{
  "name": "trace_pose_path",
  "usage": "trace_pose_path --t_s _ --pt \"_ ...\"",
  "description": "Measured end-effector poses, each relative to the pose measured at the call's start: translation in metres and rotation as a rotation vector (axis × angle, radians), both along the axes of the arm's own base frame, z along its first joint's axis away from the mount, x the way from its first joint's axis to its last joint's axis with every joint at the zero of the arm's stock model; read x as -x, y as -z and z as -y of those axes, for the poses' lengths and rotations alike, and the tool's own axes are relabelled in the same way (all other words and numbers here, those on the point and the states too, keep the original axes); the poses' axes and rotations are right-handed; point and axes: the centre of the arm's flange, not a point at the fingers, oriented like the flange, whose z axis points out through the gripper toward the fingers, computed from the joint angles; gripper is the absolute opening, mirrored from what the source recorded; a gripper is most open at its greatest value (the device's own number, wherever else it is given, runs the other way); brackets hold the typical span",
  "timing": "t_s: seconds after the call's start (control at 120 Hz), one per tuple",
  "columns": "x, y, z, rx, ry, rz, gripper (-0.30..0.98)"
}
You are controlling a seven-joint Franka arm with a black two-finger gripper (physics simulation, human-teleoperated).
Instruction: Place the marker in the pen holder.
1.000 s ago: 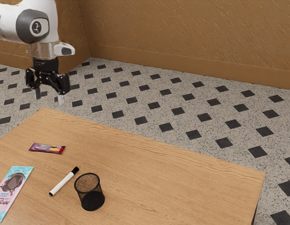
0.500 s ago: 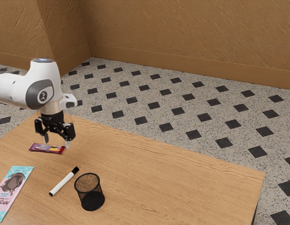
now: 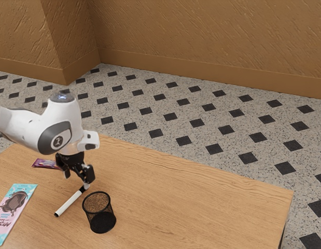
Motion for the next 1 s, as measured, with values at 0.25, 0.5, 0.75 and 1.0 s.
trace_pose_path --t_s 0.25,0.5,0.75,1.0 --pt "0.003 0.011 -0.029 0.002 -0.003 0.008 0.69" --pt "0.005 0.028 -0.028 0.002 0.039 0.003 0.69" --pt "0.004 0.041 -0.028 0.004 0.061 -0.012 0.66" --pt "0.004 0.045 -0.026 0.006 0.078 -0.019 0.42"
